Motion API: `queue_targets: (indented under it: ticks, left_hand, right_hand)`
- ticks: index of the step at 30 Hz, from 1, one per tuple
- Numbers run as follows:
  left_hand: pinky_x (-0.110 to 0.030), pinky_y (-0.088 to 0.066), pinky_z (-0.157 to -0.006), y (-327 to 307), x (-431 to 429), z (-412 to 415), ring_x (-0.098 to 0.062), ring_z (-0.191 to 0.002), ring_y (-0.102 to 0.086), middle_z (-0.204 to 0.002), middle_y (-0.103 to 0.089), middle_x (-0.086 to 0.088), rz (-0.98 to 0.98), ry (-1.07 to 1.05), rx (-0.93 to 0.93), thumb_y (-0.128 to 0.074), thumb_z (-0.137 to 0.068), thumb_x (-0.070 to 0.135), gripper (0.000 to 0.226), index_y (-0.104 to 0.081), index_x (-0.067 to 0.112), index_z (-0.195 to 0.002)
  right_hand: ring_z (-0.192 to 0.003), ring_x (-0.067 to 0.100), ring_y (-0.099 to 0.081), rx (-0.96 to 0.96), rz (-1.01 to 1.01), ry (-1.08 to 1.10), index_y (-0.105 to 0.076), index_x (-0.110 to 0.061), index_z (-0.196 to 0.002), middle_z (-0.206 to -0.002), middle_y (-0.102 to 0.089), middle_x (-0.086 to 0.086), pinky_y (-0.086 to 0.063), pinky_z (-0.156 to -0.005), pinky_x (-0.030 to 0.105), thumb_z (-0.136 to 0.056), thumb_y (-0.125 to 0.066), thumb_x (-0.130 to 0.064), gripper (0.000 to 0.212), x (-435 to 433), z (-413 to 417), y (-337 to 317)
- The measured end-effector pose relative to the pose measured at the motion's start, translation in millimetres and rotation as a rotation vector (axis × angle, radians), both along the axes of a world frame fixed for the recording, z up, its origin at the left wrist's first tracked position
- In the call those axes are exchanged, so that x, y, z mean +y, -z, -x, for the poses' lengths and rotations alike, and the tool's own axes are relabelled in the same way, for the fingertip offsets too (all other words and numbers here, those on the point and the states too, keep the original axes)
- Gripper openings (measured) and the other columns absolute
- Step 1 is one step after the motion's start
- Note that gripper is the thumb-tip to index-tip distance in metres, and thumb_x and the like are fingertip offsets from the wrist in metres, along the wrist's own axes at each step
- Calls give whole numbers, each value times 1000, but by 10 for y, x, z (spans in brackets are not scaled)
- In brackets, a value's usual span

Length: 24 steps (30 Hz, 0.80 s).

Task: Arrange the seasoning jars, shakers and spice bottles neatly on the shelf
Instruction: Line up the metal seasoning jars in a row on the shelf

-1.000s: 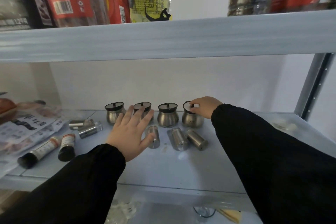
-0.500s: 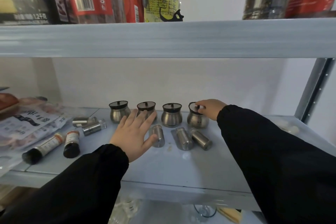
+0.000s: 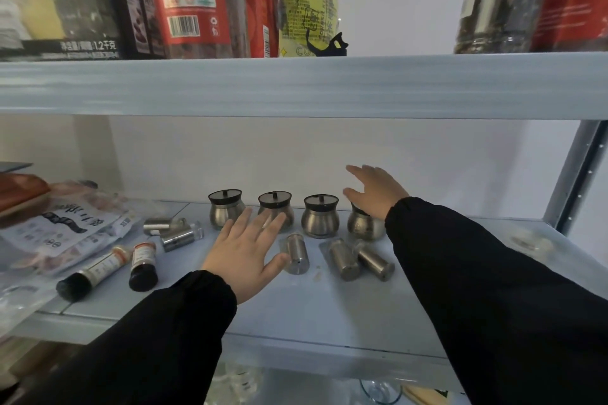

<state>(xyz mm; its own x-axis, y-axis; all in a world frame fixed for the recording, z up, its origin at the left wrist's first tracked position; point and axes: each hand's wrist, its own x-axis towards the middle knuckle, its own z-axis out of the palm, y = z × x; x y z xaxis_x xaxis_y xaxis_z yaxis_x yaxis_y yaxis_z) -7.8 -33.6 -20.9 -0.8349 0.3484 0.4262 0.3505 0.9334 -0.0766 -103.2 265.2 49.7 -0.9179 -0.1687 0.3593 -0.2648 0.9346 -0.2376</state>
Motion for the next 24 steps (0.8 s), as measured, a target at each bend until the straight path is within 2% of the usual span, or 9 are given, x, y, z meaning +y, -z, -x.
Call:
queue_targets:
  ticks: [4, 6, 8, 11, 14, 16, 19, 21, 24]
  left_hand:
    - [-47, -15, -119, 4, -148, -40, -29, -148, -11, -160, -25, -1, -35, 26, 13, -9, -90, 71, 72, -2, 37, -153]
    - [-46, -14, -118, 33, -236, -71, -29, -148, -11, -160, -25, 0, -35, 39, -2, -11, -91, 70, 71, -2, 38, -153]
    - [-44, -11, -117, 62, -330, -84, -28, -149, -7, -160, -24, 1, -54, 54, -24, -16, -91, 69, 70, -1, 40, -152]
    - [-43, -7, -117, 51, -473, -33, -26, -149, -3, -161, -21, 2, -42, 72, -56, -16, -91, 69, 69, 1, 41, -152]
    - [-44, -10, -118, -9, -573, 71, -26, -149, -5, -161, -21, 1, -27, 90, -51, -13, -90, 70, 70, -1, 38, -152]
    - [-45, -13, -118, -24, -606, 138, -25, -148, -6, -160, -21, 1, -31, 102, -54, -13, -90, 70, 71, -3, 37, -152]
    - [-44, -14, -118, -7, -619, 203, -24, -148, -6, -160, -22, 0, -9, 132, -61, -9, -89, 70, 73, -5, 34, -153]
    - [-45, -16, -118, 3, -629, 232, -23, -149, -6, -160, -22, 1, -13, 145, -72, -7, -88, 72, 74, -5, 35, -153]
    - [-46, -18, -118, 21, -629, 259, -23, -149, -6, -160, -23, 1, -29, 159, -84, -7, -87, 73, 76, -8, 35, -153]
  right_hand:
    - [-134, 32, -37, -77, -197, -81, -35, -31, -147, -146, -43, 12, -33, -108, 41, -92, -41, -60, 63, -511, 50, 9]
    - [-120, 31, -49, -106, -302, -67, -51, -29, -136, -131, -56, 11, -39, -96, 39, -92, -39, -61, 56, -686, 93, 56]
    - [-102, 28, -56, -109, -368, -31, -63, -27, -114, -114, -65, 8, -37, -80, 35, -93, -36, -62, 49, -779, 130, 80]
    - [-96, 26, -57, -111, -347, 26, -63, -26, -111, -109, -65, 6, -34, -75, 33, -93, -42, -61, 44, -832, 125, 75]
    - [-101, 24, -58, -179, -300, 39, -61, -24, -116, -115, -64, 3, -38, -80, 32, -94, -53, -43, 31, -851, 121, 6]
    - [-93, 21, -57, -235, -261, 21, -62, -25, -119, -120, -62, 3, -40, -75, 28, -94, -54, -24, 26, -834, 106, -42]
    - [-76, 12, -50, -287, -208, 13, -63, -29, -117, -120, -58, 0, -36, -60, 22, -88, -50, -3, 42, -760, 62, -53]
    - [-88, 14, -51, -286, -202, -17, -63, -28, -116, -119, -57, -1, -37, -67, 22, -85, -52, -2, 42, -747, 50, -37]
    - [-109, 25, -54, -205, -113, -15, -61, -26, -119, -122, -56, 5, -42, -85, 31, -89, -56, -32, 31, -765, 41, -20]
